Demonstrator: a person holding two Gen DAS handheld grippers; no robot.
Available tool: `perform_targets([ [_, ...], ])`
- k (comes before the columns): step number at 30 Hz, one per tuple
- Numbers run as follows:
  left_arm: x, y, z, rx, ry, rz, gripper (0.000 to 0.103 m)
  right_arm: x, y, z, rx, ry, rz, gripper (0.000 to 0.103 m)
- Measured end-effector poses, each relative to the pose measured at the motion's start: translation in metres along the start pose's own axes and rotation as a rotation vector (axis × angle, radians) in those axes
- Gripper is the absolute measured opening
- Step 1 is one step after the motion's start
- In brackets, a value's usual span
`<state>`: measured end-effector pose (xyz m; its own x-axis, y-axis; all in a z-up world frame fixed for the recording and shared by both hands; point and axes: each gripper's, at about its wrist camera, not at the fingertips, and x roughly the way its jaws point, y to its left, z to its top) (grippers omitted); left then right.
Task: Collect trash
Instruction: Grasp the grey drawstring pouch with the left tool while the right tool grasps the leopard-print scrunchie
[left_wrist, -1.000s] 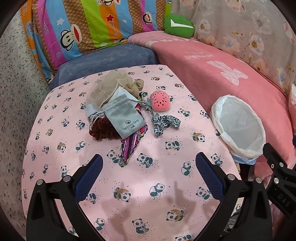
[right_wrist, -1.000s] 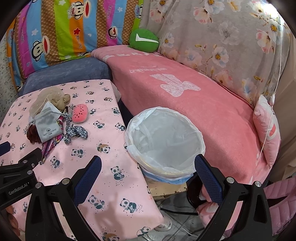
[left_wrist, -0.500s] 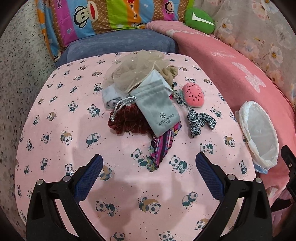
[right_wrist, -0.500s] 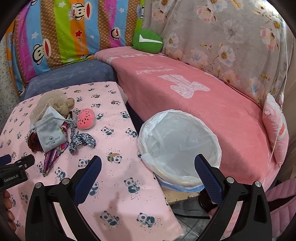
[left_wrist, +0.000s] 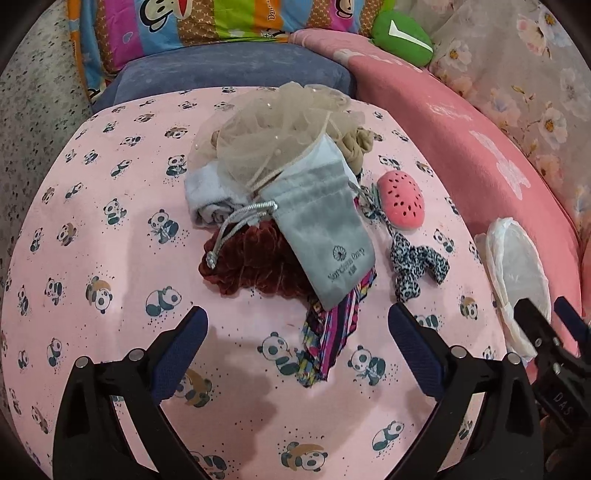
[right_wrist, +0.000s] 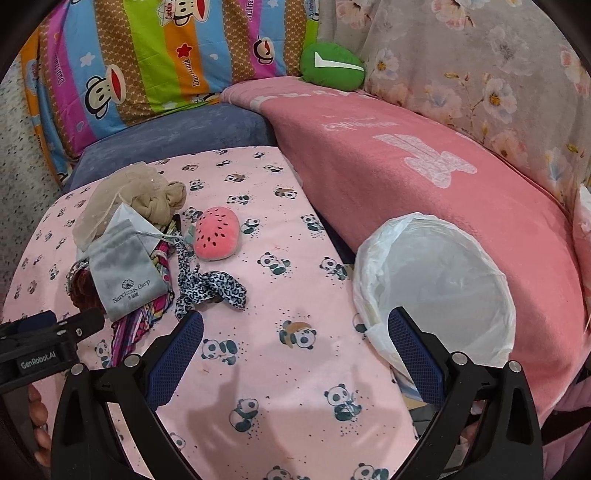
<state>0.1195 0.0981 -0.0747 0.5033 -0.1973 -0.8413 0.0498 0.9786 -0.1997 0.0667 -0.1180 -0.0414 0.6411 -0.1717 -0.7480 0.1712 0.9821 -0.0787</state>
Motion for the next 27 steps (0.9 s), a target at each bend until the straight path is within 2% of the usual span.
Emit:
perform_targets([
  [5,0.016,0.004,0.024,-0.054,-0.001,-0.024,0.084,0.025,0.017,0.003,0.0,0.04,0.06,0.09],
  [7,0.025,0.003,0.029,-0.058,0.015,-0.029,0.069,0.035,0.024,0.003,-0.001,0.059,0.083,0.086],
  [11,0.036,-0.001,0.033,-0.047,0.037,-0.04,0.05,0.055,0.039,0.004,-0.007,0.095,0.128,0.077],
  [13,0.039,-0.003,0.034,-0.033,0.044,-0.046,0.031,0.064,0.045,0.005,-0.007,0.11,0.155,0.069],
  [15,0.041,-0.003,0.034,-0.034,0.052,-0.05,0.02,0.073,0.052,0.005,-0.009,0.128,0.178,0.062],
  [17,0.04,-0.001,0.035,-0.039,0.051,-0.056,0.016,0.08,0.058,0.005,-0.014,0.142,0.198,0.056],
  [18,0.039,-0.001,0.035,-0.038,0.049,-0.059,0.01,0.085,0.062,0.004,-0.02,0.151,0.205,0.05],
  [20,0.036,-0.001,0.035,-0.034,0.044,-0.063,0.006,0.092,0.067,0.002,-0.033,0.174,0.22,0.035],
  [21,0.033,-0.002,0.035,-0.03,0.037,-0.065,0.003,0.095,0.068,0.001,-0.037,0.188,0.226,0.023],
  [22,0.031,-0.002,0.036,-0.026,0.034,-0.066,0.003,0.097,0.069,0.0,-0.039,0.198,0.231,0.015],
  [27,0.013,-0.007,0.036,-0.011,0.005,-0.072,0.002,0.083,0.063,0.001,-0.042,0.154,0.222,0.012],
])
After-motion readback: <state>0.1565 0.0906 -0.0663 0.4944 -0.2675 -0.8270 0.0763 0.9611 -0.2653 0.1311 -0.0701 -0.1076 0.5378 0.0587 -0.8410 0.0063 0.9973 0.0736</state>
